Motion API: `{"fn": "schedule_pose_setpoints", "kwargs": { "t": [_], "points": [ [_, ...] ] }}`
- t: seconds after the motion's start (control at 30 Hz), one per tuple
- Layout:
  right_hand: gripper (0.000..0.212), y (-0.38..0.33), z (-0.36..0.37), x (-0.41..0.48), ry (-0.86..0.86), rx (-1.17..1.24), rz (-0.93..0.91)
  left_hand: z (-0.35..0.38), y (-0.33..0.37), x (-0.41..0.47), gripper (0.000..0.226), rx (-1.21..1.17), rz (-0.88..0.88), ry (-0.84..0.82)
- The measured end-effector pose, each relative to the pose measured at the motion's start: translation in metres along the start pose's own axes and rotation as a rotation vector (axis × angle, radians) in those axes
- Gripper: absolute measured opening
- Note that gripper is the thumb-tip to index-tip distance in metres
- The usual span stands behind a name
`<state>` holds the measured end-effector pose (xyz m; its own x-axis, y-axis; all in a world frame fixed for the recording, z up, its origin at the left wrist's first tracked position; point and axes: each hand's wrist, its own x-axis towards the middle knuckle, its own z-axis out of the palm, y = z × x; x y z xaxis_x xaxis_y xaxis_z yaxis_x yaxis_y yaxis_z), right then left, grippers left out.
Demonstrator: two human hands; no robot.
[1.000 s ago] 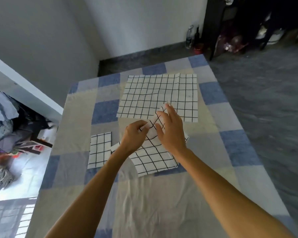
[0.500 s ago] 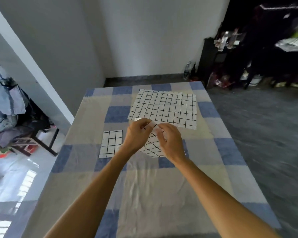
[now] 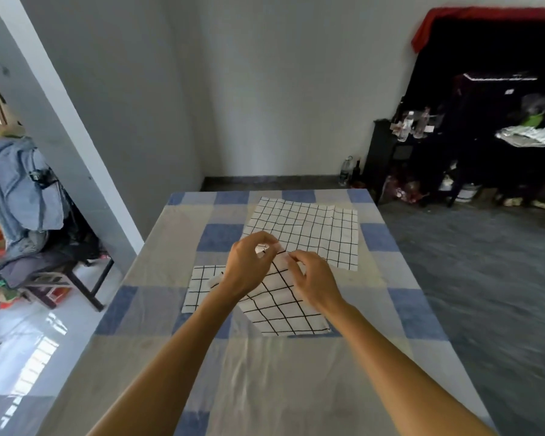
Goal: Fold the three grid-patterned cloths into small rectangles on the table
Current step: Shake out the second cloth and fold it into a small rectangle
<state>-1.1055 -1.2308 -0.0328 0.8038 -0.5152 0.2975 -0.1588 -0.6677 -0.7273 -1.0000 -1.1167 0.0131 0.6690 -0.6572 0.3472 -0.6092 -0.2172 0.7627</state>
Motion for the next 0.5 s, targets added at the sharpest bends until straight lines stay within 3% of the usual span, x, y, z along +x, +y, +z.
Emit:
{"fn": "schedule_pose_setpoints", "kwargs": {
  "t": [0.17, 0.3, 0.5],
  "points": [
    [0.029, 0.016, -0.026, 0.016, -0.033, 0.023, -0.029, 0.019, 0.016, 0.017, 0.024, 0.070, 0.020, -0.012],
    [0.031, 0.030, -0.052, 0.028, -0.099, 0.006, -0.065, 0.030, 0.032, 0.035, 0.007, 0.174, 0.084, -0.079],
    [0.030, 0.043, -0.089, 0.046, -0.100, 0.083, -0.083, 0.052, 0.057, 0.055, 0.001, 0.153, 0.039, -0.089]
  ]
}}
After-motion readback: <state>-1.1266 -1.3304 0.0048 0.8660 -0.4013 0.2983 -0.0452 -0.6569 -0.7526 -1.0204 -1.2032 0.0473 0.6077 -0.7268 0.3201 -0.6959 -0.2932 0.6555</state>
